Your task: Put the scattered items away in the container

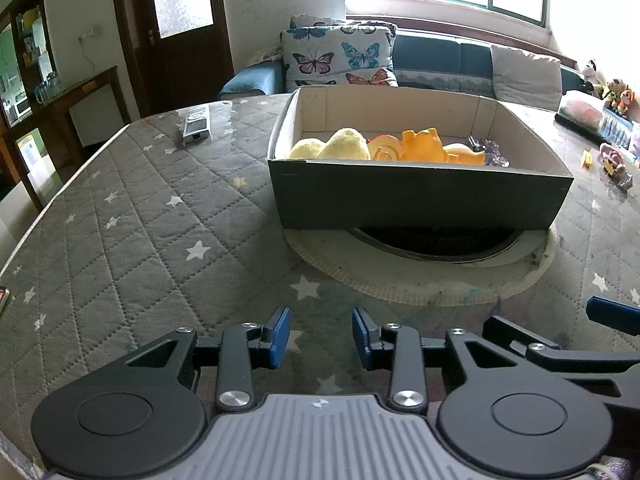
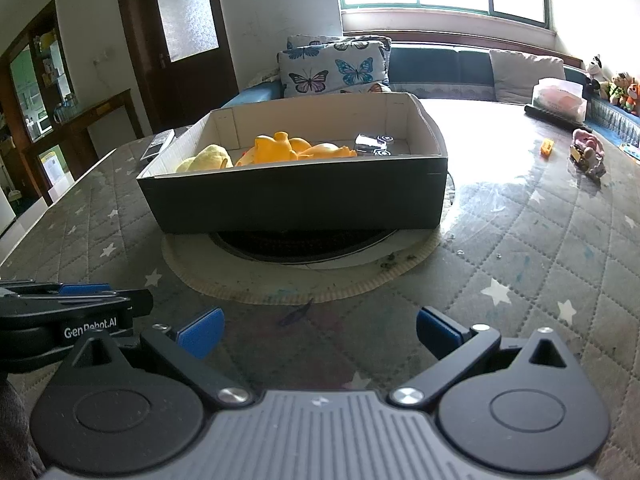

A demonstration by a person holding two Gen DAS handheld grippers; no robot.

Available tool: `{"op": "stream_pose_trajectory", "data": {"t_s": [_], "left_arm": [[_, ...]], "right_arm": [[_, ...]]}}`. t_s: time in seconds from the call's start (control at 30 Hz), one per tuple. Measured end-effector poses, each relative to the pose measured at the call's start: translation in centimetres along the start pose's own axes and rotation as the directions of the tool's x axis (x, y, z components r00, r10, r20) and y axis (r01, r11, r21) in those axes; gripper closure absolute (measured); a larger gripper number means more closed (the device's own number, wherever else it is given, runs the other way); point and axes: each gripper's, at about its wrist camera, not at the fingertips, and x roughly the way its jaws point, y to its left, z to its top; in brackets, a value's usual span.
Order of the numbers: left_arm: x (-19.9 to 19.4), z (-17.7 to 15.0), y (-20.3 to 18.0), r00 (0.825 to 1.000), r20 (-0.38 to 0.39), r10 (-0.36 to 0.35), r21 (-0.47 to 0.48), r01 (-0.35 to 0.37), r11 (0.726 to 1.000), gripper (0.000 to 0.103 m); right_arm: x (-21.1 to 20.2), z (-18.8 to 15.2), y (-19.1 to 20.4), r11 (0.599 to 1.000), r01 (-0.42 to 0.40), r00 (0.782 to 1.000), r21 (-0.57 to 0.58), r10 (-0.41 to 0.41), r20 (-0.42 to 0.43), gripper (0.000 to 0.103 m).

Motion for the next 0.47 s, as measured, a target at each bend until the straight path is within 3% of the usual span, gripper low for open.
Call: {"op": "stream_pose_trajectory", "data": {"t_s": [0.47], "left_arm": [[0.09,0.0,-0.08,1.0,-0.015,0.005,0.0,-0.005,1.0,0.066]], "right_arm": [[0.08,-0.05,0.0,1.0,0.002,1.0,-0.002,-0.002,-0.005,0.0]]}}
